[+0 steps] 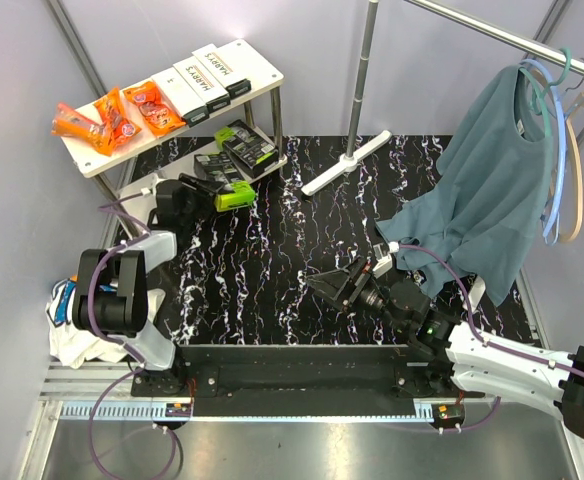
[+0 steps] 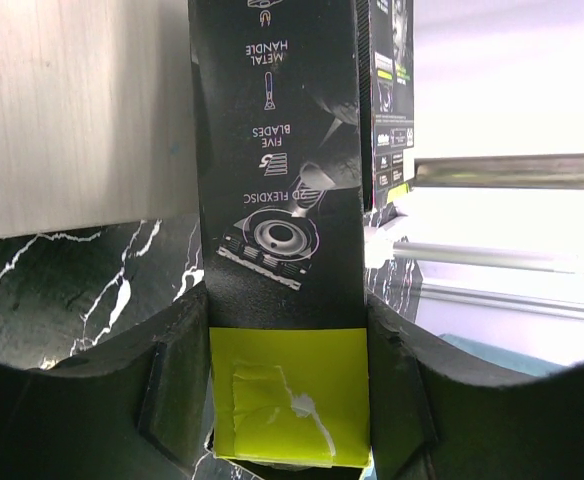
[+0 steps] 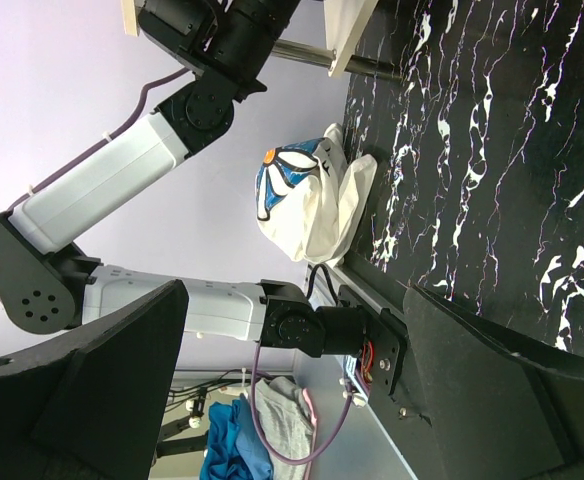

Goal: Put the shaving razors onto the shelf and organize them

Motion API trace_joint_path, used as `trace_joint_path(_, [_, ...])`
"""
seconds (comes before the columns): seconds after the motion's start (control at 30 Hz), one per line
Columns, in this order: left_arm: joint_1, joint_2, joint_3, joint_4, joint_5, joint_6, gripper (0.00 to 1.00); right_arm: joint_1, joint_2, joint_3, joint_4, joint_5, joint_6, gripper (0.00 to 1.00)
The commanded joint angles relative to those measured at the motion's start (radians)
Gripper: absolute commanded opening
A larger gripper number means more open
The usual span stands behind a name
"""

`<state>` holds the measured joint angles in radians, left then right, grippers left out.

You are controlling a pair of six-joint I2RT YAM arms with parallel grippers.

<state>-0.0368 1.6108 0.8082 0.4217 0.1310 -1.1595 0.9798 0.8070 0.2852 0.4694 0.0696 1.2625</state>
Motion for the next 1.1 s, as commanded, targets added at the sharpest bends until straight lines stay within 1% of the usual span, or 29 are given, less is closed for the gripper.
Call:
trace_joint_path(0.0, [0.025, 0.029, 0.051, 0.069, 0.021, -0.012, 0.09, 0.007, -0.002, -0.001, 0.009, 0.015, -0.006, 1.00])
trace_joint_path(0.07, [0.025, 0.035, 0.052, 0.063, 0.032, -0.011, 0.15, 0.007, 0.000, -0.003, 0.009, 0.013, -0.008, 1.00])
trace_joint_path(0.1, [0.025, 0.038, 0.054, 0.057, 0.039, -0.006, 0.23, 0.007, 0.001, -0.001, 0.011, 0.013, -0.006, 1.00])
trace_joint_path(0.2, [0.025, 0.050, 0.071, 0.026, 0.045, 0.006, 0.35, 0.007, 0.000, -0.001, 0.012, 0.010, -0.008, 1.00])
trace_joint_path(0.23, [0.025, 0.055, 0.081, 0.014, 0.045, 0.009, 0.41, 0.005, 0.000, -0.001, 0.011, 0.009, -0.008, 1.00])
trace_joint_path(0.27, [0.025, 0.061, 0.089, -0.001, 0.042, 0.009, 0.45, 0.007, -0.002, -0.001, 0.011, 0.009, -0.008, 1.00])
trace_joint_path(0.33, [0.025, 0.066, 0.098, -0.033, 0.030, 0.003, 0.50, 0.007, -0.006, -0.003, 0.008, 0.009, -0.008, 1.00])
trace_joint_path(0.43, [0.023, 0.074, 0.114, -0.064, 0.018, -0.005, 0.54, 0.007, -0.014, -0.003, 0.003, 0.010, -0.008, 1.00])
trace_joint_path(0.47, [0.025, 0.077, 0.121, -0.079, 0.013, -0.003, 0.60, 0.005, -0.012, -0.004, 0.003, 0.010, -0.008, 1.00])
trace_joint_path(0.53, [0.025, 0.075, 0.141, -0.138, -0.001, 0.000, 0.66, 0.007, -0.017, -0.004, 0.002, 0.009, -0.008, 1.00])
trace_joint_path(0.57, [0.026, 0.072, 0.144, -0.156, -0.005, 0.003, 0.72, 0.005, -0.019, -0.007, 0.002, 0.010, -0.008, 1.00])
trace_joint_path(0.63, [0.026, 0.069, 0.157, -0.201, -0.016, 0.004, 0.79, 0.007, -0.020, -0.007, 0.000, 0.009, -0.008, 1.00])
trace_joint_path(0.7, [0.026, 0.057, 0.170, -0.251, -0.040, 0.017, 0.84, 0.007, -0.020, -0.008, 0.000, 0.007, -0.008, 1.00])
trace_joint_path(0.83, [0.025, 0.002, 0.178, -0.288, -0.074, 0.052, 0.88, 0.007, -0.026, -0.012, -0.002, 0.002, -0.008, 1.00])
trace_joint_path(0.9, [0.025, -0.018, 0.190, -0.323, -0.094, 0.075, 0.92, 0.008, -0.028, -0.015, 0.000, 0.006, -0.006, 1.00])
trace_joint_path(1.07, [0.025, -0.097, 0.178, -0.371, -0.116, 0.121, 0.96, 0.005, -0.025, -0.015, 0.003, 0.004, -0.008, 1.00])
